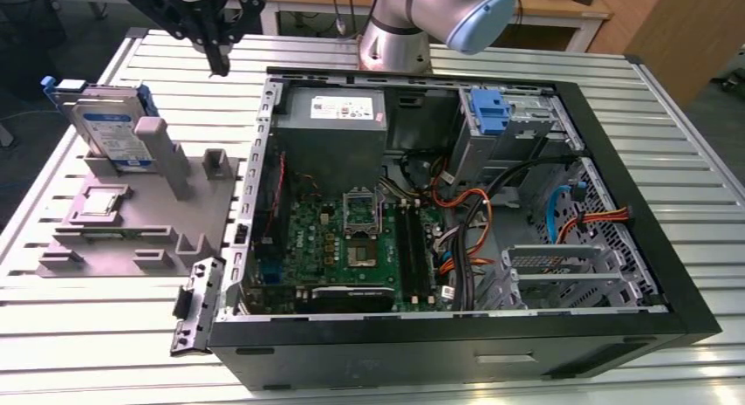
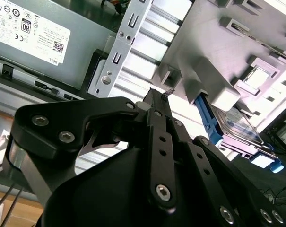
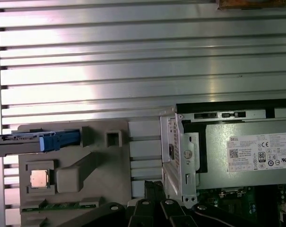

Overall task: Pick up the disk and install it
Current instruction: 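Reach for the disk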

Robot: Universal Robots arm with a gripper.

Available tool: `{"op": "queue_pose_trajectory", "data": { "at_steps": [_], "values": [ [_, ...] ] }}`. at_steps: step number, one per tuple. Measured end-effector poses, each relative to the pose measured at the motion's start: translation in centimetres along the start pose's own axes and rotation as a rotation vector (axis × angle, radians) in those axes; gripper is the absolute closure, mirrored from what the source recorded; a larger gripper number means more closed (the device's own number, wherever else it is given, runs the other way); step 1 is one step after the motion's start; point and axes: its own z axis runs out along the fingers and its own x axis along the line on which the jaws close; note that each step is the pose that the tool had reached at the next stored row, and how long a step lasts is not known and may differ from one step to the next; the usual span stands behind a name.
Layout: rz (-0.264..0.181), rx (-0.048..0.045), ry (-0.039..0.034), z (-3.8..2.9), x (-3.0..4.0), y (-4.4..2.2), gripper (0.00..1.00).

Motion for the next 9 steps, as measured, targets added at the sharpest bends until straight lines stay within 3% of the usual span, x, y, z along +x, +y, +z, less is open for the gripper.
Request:
{"op": "queue_pose_trajectory", "data": {
  "at_steps": [9],
  "values": [
    [0.000, 0.0000, 0.0000, 0.03, 0.65, -0.05, 0.90]
  ]
}}
